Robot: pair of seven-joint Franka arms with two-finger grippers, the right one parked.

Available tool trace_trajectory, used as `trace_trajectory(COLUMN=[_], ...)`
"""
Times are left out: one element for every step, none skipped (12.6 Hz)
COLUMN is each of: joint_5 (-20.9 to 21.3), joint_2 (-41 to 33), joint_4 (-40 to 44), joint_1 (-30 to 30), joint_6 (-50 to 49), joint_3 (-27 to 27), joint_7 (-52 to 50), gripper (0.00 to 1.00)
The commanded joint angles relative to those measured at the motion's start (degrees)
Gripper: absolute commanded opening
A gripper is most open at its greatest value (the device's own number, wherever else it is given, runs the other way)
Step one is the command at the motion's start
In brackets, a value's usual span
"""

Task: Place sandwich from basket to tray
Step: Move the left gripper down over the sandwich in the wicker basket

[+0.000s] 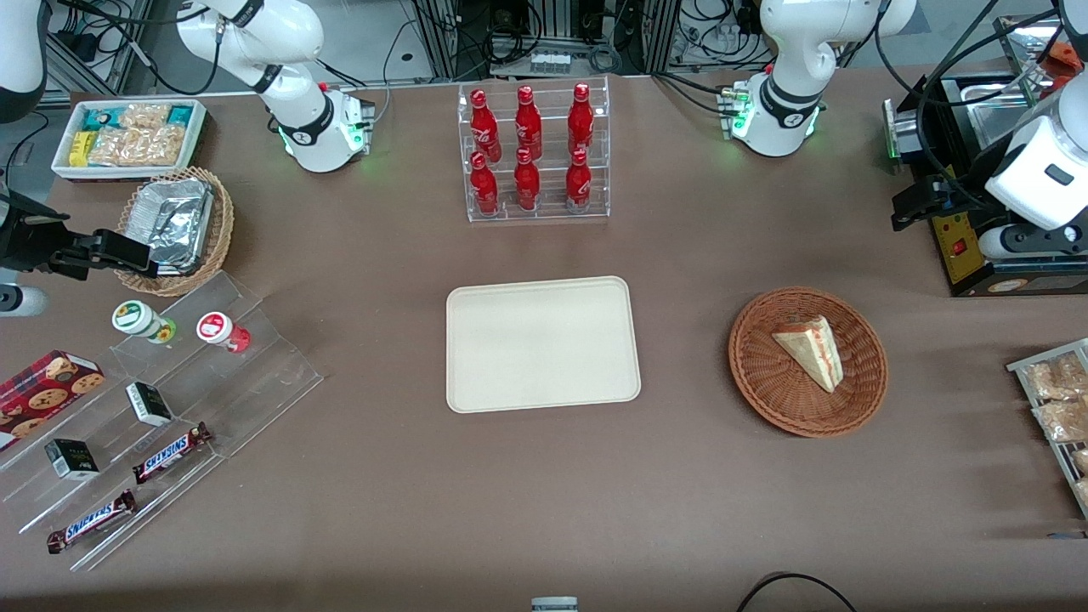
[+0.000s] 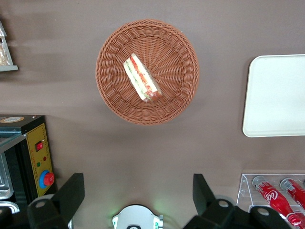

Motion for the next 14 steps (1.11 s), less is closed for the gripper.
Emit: trace_trajectory(joint_5=[0.14, 0.14, 0.23, 0.23, 0.32, 0.32, 0.32, 0.41, 0.41, 0.41, 0.41, 0.41, 0.5, 0.5], joint_2=[1.12, 1.12, 1.21, 1.21, 1.21, 1.29, 1.64, 1.91, 2.52, 3.05, 3.49, 4.01, 4.19, 4.28], joint_4=[1.91, 1.65, 1.3, -0.27, -1.59, -3.0, -4.58, -5.55, -6.43, -7.4, -8.62, -9.94, -11.61, -13.19], joint_1=[-0.64, -0.55, -0.55, -0.55, -0.55, -0.46, -0.46, -0.37, -0.03, 0.07, 0.07, 0.07, 0.07, 0.07], joint_6=[0.34, 0.79, 1.75, 3.06, 4.99, 6.14, 8.07, 9.39, 10.19, 11.41, 12.82, 14.57, 16.5, 18.61], joint_3=[0.46, 0.46, 0.46, 0.46, 0.46, 0.46, 0.54, 0.54, 0.54, 0.54, 0.54, 0.63, 0.63, 0.72], joint_7=[-0.2, -0.03, -0.03, -0.03, -0.03, -0.03, 0.06, 0.06, 0.06, 0.06, 0.06, 0.06, 0.06, 0.06], gripper=[1.0, 1.0, 1.0, 1.0, 1.0, 1.0, 1.0, 1.0, 1.0, 1.0, 1.0, 1.0, 1.0, 1.0])
